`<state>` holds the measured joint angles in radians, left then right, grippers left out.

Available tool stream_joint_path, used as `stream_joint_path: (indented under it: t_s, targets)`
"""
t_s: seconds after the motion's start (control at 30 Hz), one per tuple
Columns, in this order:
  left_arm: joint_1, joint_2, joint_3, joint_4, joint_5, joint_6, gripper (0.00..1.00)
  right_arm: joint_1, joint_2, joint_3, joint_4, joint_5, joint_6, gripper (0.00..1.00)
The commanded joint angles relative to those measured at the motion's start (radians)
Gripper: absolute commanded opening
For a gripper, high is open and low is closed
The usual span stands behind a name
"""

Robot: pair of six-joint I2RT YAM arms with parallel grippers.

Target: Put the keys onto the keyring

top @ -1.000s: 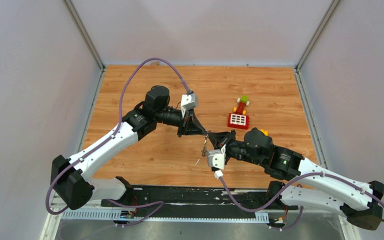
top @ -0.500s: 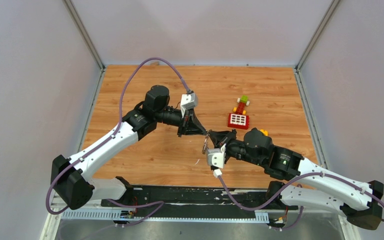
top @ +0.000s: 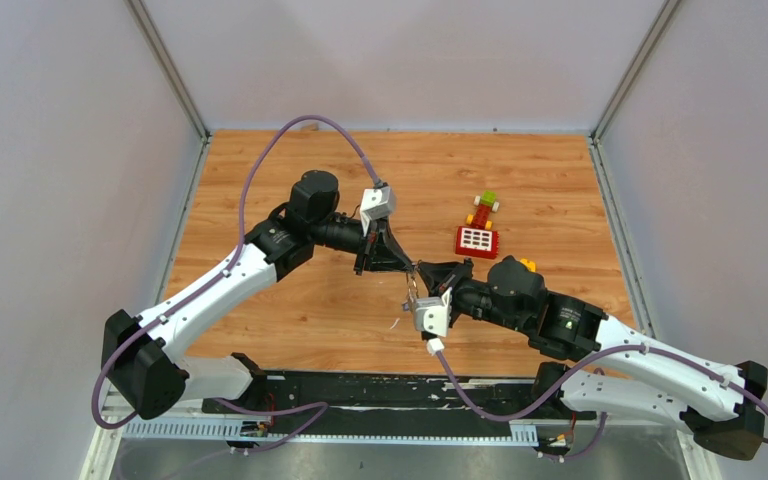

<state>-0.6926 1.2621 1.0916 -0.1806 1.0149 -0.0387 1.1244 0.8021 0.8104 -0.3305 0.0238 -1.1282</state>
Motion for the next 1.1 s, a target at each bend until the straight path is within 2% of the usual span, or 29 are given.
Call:
stream_joint_path:
  t_s: [0.0,1.07]
  targets:
    - [-0.001,-0.003,0.007,0.049,-0.002,-0.012,0.0,0.004,-0.024,0.012,0.024,-0.037,0.006,0.0]
    - [-0.003,0.011,0.002,0.055,0.014,-0.027,0.0,0.004,-0.008,0.016,0.051,-0.036,0.025,0.0]
